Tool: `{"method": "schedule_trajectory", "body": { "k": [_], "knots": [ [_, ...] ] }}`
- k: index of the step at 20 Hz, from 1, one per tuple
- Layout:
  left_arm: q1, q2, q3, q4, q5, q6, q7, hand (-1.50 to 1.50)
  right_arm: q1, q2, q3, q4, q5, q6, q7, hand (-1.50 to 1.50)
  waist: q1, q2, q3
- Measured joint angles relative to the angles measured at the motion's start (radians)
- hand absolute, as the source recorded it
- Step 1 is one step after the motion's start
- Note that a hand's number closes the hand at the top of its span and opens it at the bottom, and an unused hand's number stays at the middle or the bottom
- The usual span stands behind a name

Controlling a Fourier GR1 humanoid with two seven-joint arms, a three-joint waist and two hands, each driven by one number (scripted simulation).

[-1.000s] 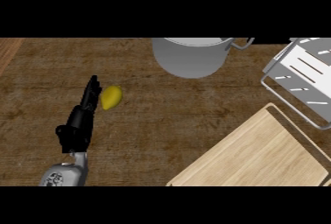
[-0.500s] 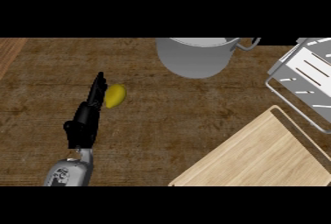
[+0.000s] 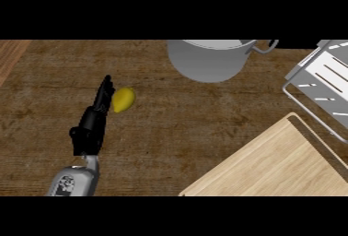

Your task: Pick the cupcake from the tray and place it in the tiered basket

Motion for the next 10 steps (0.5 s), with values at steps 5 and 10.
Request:
{"method": "schedule_trajectory", "body": {
  "k": [5,10],
  "knots": [
    [0.011,0.007,0.003,-0.010,0.006,-0.015,-0.004,0.00,-0.135,0.045,0.091,0.123,0.103,-0.076,-0.038,1.50,0.003,0.001,0.000],
    [-0.007,-0.001,0.005,0.003,0.002,-0.012,0.004,0.00,-0.243,0.089,0.158,0.277,0.215,-0.165,-0.106,1.50,0.003,0.002,0.001]
  ]
}}
